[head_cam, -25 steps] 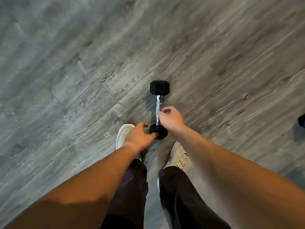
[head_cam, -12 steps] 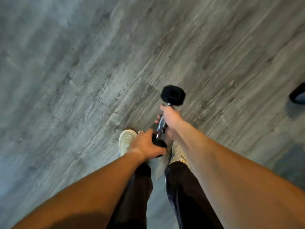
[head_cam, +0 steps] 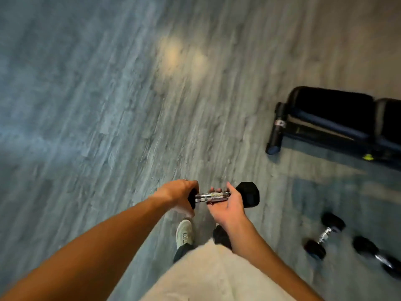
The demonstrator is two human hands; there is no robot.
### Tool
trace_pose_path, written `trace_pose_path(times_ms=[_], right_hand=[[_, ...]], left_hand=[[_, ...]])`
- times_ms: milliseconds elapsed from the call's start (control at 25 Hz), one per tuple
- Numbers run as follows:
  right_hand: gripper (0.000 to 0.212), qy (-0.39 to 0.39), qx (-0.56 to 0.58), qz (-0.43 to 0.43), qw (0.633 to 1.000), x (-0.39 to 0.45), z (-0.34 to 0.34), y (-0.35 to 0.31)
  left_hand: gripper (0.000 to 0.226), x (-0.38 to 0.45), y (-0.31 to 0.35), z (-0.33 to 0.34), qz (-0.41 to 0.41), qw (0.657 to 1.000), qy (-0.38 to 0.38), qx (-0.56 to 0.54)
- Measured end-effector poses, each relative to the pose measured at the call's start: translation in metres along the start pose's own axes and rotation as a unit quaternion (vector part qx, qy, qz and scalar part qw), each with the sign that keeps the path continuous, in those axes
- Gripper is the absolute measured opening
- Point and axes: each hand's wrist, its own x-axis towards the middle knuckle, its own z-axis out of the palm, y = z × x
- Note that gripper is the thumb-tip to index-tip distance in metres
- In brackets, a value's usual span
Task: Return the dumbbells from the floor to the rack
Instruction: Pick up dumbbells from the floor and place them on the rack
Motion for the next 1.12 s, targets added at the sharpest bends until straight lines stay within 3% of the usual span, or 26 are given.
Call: trace_pose_path(times_ms=[200,480,720,880,1120], right_hand=[[0.034,-0.061,0.171,-0.062,0.981,-0.125,-0.067,-0.008],[0.035,-0.047,0.418,-0.116,0.9,-0.194,-0.222,0.004],[0.042,-0.067,0.575,-0.141,0.803,-0.24,-0.404,0.018],[0.044,-0.058,0.622,-0.161,0.764,-0.263,-0.528,0.036],[0.043,-0.041,0.669,-0.226,0.707,-0.294,-0.686,0.022]], left_hand=[[0.046,-0.084,0.086,-0.016,0.099,0.99,0.02,0.094],[0.048,-0.129,0.229,0.041,0.224,0.932,-0.088,0.272],[0.056,-0.177,0.358,0.181,0.3,0.859,-0.128,0.394],[0.053,-0.213,0.426,0.296,0.322,0.822,-0.183,0.433],[0.054,-0.258,0.534,0.433,0.388,0.782,-0.194,0.449]])
